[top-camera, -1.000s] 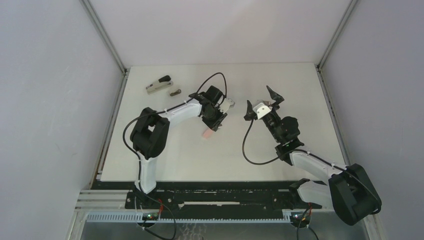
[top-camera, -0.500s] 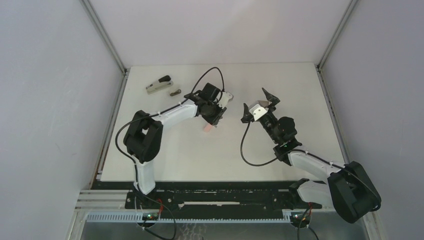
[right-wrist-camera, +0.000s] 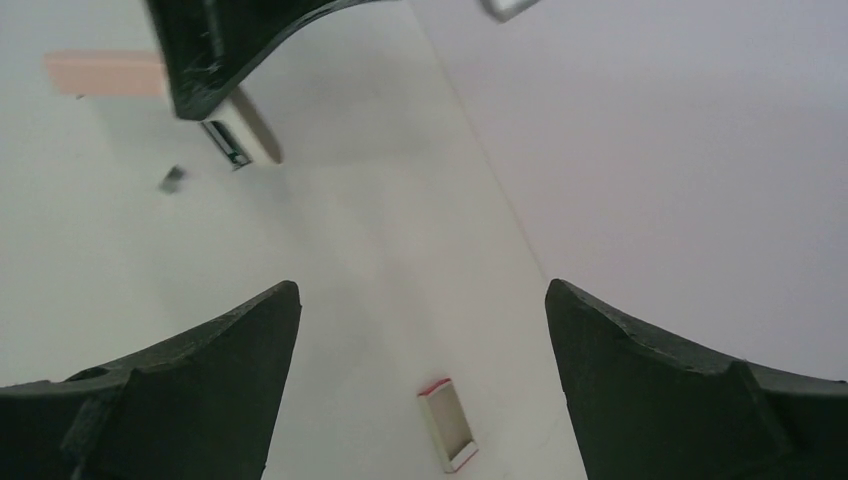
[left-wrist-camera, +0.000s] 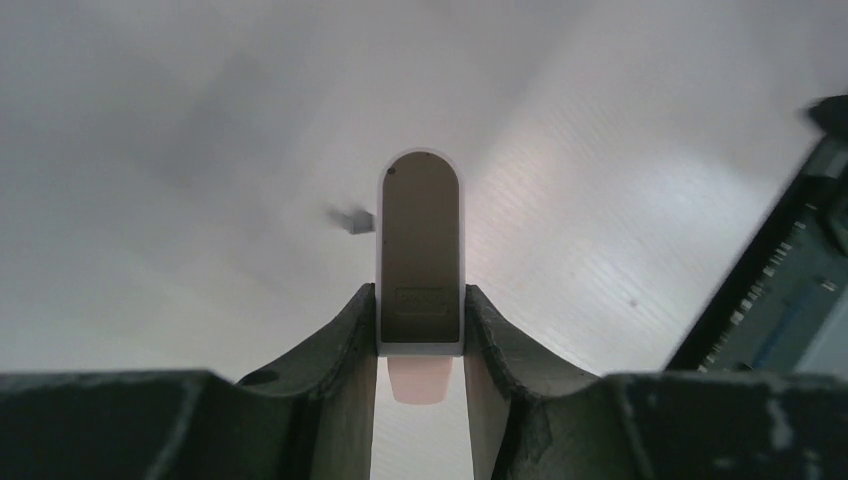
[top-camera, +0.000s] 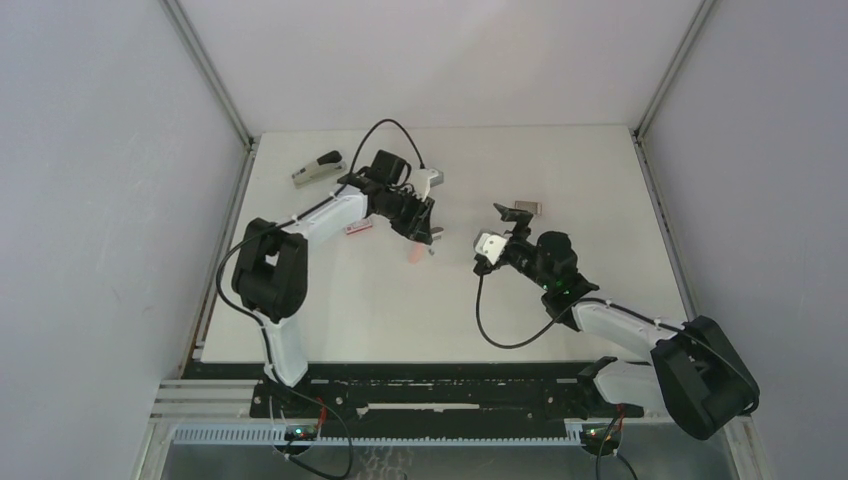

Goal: Unload the staples from the stapler
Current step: Unload the staple at the center of the board, then place the stapler at the center of the board.

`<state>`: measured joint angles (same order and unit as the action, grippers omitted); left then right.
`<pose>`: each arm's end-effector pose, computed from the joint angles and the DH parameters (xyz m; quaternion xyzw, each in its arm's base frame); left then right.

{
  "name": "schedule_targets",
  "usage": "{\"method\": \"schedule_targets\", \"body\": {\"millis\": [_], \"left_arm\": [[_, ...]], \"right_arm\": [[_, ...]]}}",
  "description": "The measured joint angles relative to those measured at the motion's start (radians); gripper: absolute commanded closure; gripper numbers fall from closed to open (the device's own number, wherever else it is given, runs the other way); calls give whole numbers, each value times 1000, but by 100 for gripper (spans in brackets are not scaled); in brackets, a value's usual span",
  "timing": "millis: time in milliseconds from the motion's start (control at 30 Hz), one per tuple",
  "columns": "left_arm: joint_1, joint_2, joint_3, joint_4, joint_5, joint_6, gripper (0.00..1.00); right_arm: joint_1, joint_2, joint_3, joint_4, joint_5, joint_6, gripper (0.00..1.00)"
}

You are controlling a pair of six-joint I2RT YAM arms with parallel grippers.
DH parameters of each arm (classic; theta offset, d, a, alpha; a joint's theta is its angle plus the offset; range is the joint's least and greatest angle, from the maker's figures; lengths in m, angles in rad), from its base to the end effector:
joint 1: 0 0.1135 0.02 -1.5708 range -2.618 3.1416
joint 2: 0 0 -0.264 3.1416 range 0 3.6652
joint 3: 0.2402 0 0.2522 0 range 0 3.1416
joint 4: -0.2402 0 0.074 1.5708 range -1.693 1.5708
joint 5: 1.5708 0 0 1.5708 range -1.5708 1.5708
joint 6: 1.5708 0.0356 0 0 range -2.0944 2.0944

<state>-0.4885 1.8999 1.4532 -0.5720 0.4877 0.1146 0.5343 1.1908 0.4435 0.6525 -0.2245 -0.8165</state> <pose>0.3520 -0.2060 0.2218 0.3401 0.8720 -0.2774 0.2167 0.2118 0.1345 0.2259 -0.5184 0.5266 -0.0120 0.6736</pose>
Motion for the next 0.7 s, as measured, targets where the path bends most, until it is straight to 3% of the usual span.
{"method": "schedule_targets", "body": {"millis": [367, 467, 700], "left_arm": [[20, 0, 2, -146, 414, 47, 88], [23, 3, 2, -185, 487, 68, 87], [24, 30, 2, -240, 571, 107, 86]], "right_arm": [[39, 66, 42, -195, -150, -58, 39], [60, 88, 60, -226, -159, -63, 52], [104, 108, 61, -261, -158, -96, 62]]}}
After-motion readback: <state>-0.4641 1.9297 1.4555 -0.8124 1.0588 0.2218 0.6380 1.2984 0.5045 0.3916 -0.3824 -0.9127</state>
